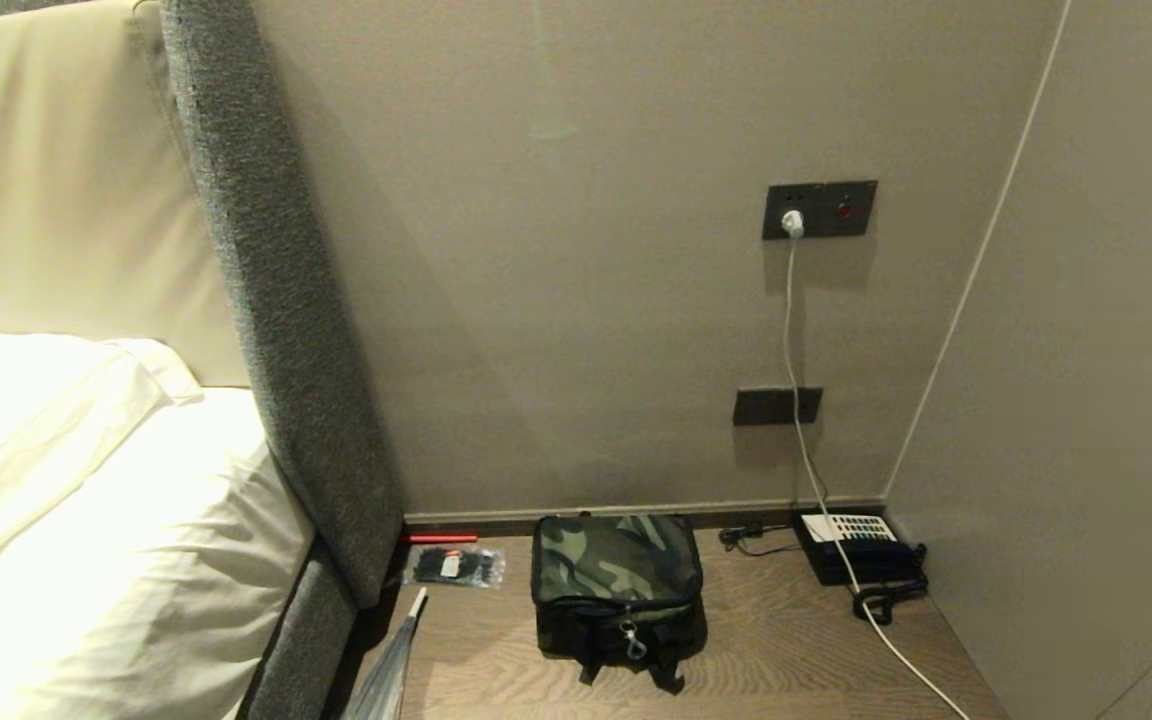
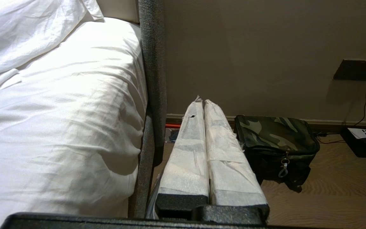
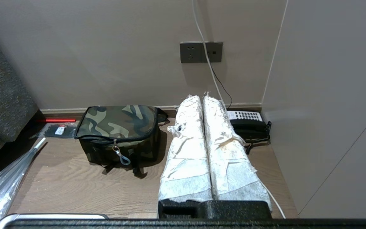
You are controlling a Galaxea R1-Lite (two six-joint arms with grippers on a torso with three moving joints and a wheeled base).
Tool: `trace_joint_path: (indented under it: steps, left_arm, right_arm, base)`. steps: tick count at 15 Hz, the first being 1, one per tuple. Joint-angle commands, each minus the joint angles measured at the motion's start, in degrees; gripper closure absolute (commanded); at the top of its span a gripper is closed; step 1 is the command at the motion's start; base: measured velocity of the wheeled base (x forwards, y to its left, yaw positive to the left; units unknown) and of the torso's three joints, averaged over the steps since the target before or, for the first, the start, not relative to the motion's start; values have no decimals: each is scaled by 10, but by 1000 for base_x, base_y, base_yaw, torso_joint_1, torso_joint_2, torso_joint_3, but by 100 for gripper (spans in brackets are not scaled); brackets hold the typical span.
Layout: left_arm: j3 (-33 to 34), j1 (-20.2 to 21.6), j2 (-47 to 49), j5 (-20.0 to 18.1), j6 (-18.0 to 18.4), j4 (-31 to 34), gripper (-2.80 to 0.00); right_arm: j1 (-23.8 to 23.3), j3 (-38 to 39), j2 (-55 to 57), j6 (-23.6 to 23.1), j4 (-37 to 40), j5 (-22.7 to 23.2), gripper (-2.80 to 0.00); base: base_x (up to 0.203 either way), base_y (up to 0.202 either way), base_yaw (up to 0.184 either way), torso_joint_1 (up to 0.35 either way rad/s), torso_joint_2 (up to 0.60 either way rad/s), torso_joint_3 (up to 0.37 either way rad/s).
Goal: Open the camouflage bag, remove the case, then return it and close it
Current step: Open the top of the storage box
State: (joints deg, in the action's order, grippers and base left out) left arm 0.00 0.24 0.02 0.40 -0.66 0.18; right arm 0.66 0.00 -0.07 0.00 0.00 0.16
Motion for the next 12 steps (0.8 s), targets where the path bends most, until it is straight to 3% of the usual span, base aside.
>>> trace_joint_path:
  steps: [1, 6, 12]
  left_arm:
    - [2, 0, -1, 0, -2, 0, 0]
    - [2, 0, -1, 1, -3, 0, 0]
    - [2, 0, -1, 1, -5, 0, 0]
  right_arm:
    - [0, 0, -1, 0, 0, 0, 0]
    - [0, 0, -1, 0, 0, 0, 0]
    - [0, 0, -1, 0, 0, 1, 0]
  base:
    - [0, 0, 0, 0, 0, 0]
    - [0, 0, 0, 0, 1, -6]
    - [0, 0, 0, 3, -1, -170]
